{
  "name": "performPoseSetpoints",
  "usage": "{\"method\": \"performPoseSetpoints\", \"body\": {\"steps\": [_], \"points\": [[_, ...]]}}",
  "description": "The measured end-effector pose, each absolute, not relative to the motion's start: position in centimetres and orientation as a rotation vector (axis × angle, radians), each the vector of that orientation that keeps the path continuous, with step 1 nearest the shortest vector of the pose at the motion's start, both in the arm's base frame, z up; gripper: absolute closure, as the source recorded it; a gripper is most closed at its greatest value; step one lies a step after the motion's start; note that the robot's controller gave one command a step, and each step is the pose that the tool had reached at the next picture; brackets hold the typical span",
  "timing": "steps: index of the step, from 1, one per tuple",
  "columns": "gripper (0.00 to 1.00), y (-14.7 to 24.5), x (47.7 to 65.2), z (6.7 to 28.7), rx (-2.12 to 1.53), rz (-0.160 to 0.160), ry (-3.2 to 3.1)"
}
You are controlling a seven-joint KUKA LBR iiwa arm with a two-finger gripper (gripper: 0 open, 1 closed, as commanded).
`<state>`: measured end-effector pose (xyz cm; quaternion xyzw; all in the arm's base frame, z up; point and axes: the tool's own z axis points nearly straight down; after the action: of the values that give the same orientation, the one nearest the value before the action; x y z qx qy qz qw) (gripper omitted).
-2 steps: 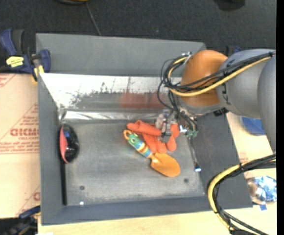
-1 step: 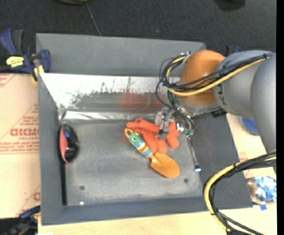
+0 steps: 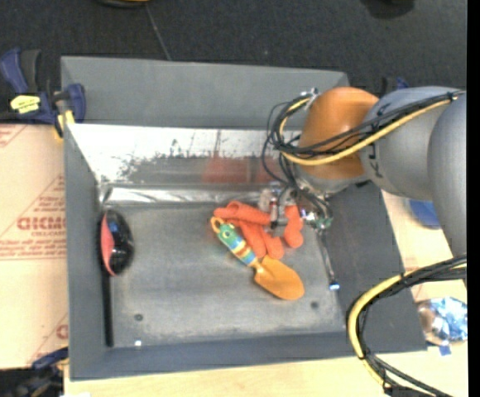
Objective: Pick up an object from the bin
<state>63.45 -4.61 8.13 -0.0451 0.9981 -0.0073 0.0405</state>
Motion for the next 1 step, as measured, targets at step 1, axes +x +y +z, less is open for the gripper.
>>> {"method": "performPoseSetpoints", "body": {"steps": [1], "points": [[1.00, -4.09, 63.86, 10.95, 0.191, -0.004, 3.052]]}}
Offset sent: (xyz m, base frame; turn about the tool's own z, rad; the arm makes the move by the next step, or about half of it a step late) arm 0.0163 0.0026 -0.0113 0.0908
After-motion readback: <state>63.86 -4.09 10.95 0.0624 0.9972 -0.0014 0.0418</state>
